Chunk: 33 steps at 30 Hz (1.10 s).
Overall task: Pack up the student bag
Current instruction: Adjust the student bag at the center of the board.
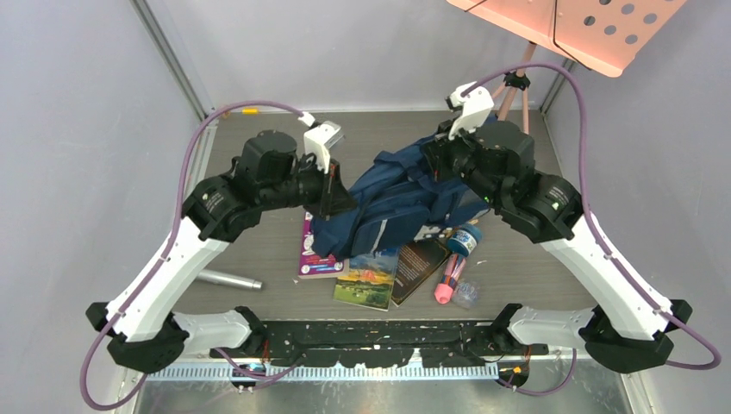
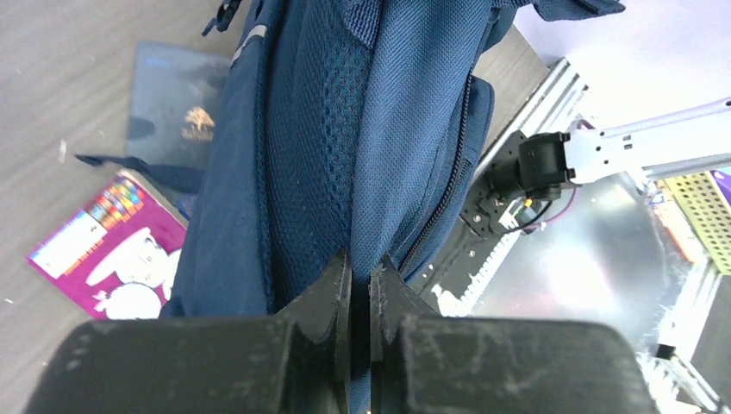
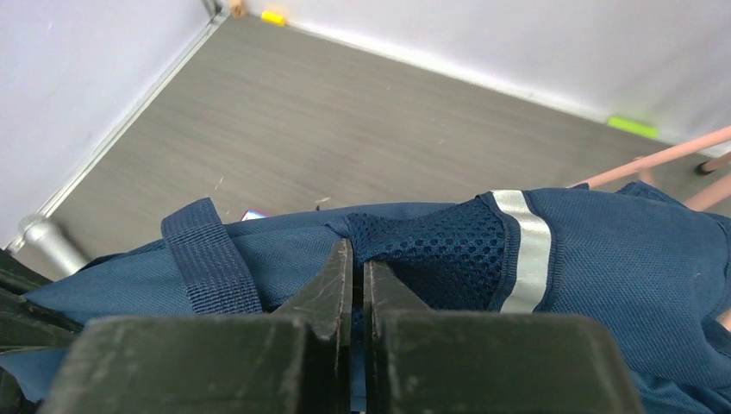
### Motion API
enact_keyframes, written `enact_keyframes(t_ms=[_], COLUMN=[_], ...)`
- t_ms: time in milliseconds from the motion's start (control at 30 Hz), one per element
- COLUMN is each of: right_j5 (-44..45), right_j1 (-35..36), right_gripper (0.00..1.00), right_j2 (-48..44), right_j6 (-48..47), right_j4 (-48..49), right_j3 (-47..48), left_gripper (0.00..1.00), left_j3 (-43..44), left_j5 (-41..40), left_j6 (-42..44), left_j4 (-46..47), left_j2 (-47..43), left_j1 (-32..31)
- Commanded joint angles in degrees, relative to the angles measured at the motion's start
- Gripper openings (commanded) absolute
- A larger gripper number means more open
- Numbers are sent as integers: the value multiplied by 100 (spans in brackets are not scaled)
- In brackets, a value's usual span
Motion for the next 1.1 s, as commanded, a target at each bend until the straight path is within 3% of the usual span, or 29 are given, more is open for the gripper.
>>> enact_keyframes(t_ms=[0, 133, 333, 600, 867, 933, 1067], right_j5=[350, 472, 485, 459, 544, 642, 792], right_j1=[-100, -61, 3, 21, 19, 21, 18], right_gripper=[0, 0, 1, 7, 70, 82, 94], right_j2=[294, 880, 1734, 2169, 1696, 1510, 1035], right_j6=[77, 208, 259, 275, 274, 313, 428], right_j4=[73, 74, 530, 911, 1249, 1248, 1324], right_j3=[370, 469, 712, 1081, 673, 525, 35], left_gripper=[0, 0, 0, 0, 0, 0, 0], left_j3=[-888, -1708, -2101, -2142, -2240, -2244, -2236], left_j5=[636, 1063, 243, -428, -990, -1115, -1692], left_j6=[-905, -1338, -903, -66, 349, 341, 324], left_j4=[772, 1245, 1286, 1388, 1456, 1444, 1306], left_j2=[-806, -1060, -1174, -1002, -1081, -1028, -802], left_j1=[445, 1182, 2081, 2405, 2414, 2414, 2438])
